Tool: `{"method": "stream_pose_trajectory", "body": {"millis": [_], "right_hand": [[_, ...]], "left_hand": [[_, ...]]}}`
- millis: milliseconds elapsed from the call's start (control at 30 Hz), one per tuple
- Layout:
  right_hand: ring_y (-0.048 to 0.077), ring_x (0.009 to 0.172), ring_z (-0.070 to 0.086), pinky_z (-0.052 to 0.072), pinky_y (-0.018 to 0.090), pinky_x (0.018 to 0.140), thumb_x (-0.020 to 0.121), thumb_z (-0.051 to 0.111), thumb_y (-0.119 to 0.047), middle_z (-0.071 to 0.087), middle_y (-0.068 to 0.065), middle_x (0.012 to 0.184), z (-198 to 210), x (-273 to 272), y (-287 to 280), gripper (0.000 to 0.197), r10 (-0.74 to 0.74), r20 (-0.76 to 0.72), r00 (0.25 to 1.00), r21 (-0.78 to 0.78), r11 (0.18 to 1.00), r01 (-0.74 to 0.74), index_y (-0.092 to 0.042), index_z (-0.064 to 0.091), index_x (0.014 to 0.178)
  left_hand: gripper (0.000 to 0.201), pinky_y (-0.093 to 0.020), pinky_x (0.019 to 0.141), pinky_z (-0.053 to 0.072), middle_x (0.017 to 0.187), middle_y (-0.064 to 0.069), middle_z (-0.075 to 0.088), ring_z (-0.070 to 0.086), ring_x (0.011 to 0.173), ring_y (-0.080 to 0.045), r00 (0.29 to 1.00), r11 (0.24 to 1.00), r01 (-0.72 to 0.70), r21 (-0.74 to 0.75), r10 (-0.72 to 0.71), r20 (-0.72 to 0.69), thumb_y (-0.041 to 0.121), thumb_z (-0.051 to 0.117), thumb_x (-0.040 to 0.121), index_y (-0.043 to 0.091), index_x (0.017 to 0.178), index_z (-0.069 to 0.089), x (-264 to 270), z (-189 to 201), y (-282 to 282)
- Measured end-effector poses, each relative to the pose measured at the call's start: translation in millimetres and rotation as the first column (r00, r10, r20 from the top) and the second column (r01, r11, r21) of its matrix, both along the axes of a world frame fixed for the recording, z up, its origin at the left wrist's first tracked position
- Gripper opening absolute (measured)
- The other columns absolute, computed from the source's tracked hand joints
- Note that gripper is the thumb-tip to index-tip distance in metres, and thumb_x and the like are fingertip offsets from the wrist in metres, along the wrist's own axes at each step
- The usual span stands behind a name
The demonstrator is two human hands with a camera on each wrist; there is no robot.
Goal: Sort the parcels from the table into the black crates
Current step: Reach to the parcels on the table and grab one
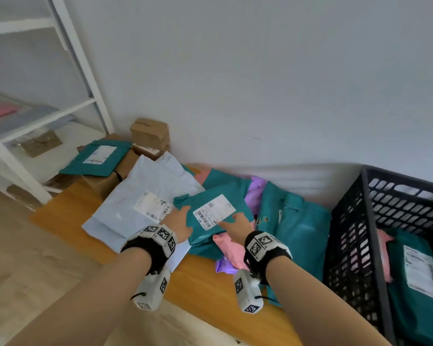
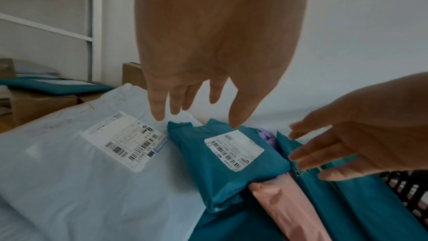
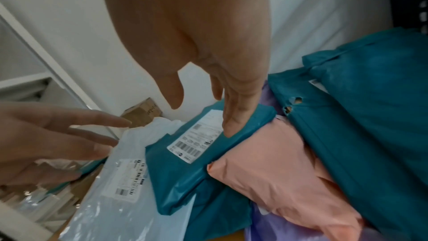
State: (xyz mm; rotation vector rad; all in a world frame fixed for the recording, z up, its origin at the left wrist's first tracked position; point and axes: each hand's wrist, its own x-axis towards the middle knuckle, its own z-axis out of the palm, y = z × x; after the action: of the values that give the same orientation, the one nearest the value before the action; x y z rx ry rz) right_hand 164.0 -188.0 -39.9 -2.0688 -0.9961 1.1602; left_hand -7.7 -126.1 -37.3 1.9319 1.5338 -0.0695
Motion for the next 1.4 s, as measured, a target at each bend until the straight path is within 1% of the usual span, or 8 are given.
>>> {"method": "stream_pose_trajectory", "body": {"millis": [433,500,600,733,933,1033,1167,1400], "right_hand": [[0.032,0.108,0.057,0.047,0.032,0.086,0.087,0.062,-0.014,0.056,0.017,0.125,-38,-23,26,0.05,-0.377,0.078,0.923,-0.154,0.91,0.384,0.004,0.042,0.13],[0.026,0.094,0.057,0.049,0.025,0.07,0.089,0.058,-0.011,0.057,0.007,0.113,-35,-32,30,0.036,-0.411,0.069,0.909,-0.168,0.893,0.417,0.001,0.044,0.121],[0.026,0.095,0.06,0.049,0.031,0.08,0.086,0.057,-0.01,0.063,0.008,0.099,-38,-41,35,0.021,-0.447,0.117,0.887,-0.167,0.872,0.461,-0.003,0.052,0.105],[0.016,0.072,0.058,0.046,0.018,0.057,0.089,0.054,-0.006,0.062,0.007,0.087,-37,-53,36,0.01,-0.471,0.061,0.88,-0.176,0.863,0.474,-0.006,0.054,0.099],[0.021,0.076,0.056,0.048,0.03,0.073,0.088,0.056,-0.007,0.058,0.002,0.075,-34,-60,37,0.02,-0.479,0.095,0.873,-0.168,0.856,0.488,-0.016,0.048,0.072],[0.024,0.087,0.058,0.049,0.031,0.08,0.089,0.055,-0.006,0.066,0.009,0.095,-31,-59,34,0.002,-0.464,0.119,0.878,-0.159,0.863,0.479,-0.006,0.057,0.089],[0.019,0.11,0.054,0.038,0.022,0.092,0.091,0.054,-0.006,0.057,0.009,0.126,-18,-48,34,0.036,-0.469,0.189,0.863,-0.116,0.862,0.494,-0.002,0.05,0.127],[0.024,0.127,0.047,0.037,0.033,0.106,0.09,0.058,-0.009,0.049,0.008,0.14,7,-25,63,0.051,-0.438,0.261,0.86,0.043,0.896,0.443,-0.009,0.043,0.138]], "left_hand": [[0.052,-0.041,0.095,0.04,0.134,-0.019,0.039,0.045,0.122,-0.036,0.976,0.998,0.056,-0.007,-0.056,-0.208,0.015,0.054,0.088,0.005,0.133,0.029,-8,-11,83],[0.05,-0.037,0.087,0.043,0.127,-0.019,0.049,0.052,0.114,-0.035,0.987,0.997,0.013,-0.076,-0.025,-0.159,0.017,0.054,0.09,0.001,0.132,0.032,-15,-22,94],[0.03,-0.033,0.069,0.051,0.093,-0.016,0.064,0.064,0.082,-0.03,0.999,0.962,0.013,-0.273,-0.026,-0.046,0.026,0.052,0.09,0.002,0.108,0.055,-21,-32,103],[0.031,-0.026,0.054,0.047,0.08,-0.01,0.057,0.055,0.063,-0.02,0.977,0.741,-0.095,-0.665,0.197,0.08,0.033,0.054,0.095,0.005,0.104,0.047,-18,-38,104],[0.022,-0.023,0.056,0.044,0.083,-0.005,0.052,0.055,0.062,-0.017,0.965,0.481,-0.043,-0.876,0.248,0.089,0.022,0.047,0.099,0.006,0.084,0.046,-13,-42,100],[0.013,-0.023,0.045,0.048,0.081,-0.008,0.054,0.051,0.066,-0.018,0.935,0.534,-0.089,-0.841,0.336,0.115,0.016,0.049,0.098,0.004,0.094,0.047,-12,-50,97],[0.016,-0.026,0.052,0.052,0.089,-0.016,0.06,0.064,0.081,-0.029,0.858,0.646,-0.108,-0.756,0.445,0.258,0.004,0.05,0.095,0.008,0.08,0.047,-5,-50,99],[0.03,-0.037,0.091,0.05,0.123,-0.019,0.06,0.06,0.109,-0.033,0.922,0.965,0.162,-0.205,-0.075,0.379,0.005,0.053,0.09,0.001,0.12,0.053,14,-12,137]]}}
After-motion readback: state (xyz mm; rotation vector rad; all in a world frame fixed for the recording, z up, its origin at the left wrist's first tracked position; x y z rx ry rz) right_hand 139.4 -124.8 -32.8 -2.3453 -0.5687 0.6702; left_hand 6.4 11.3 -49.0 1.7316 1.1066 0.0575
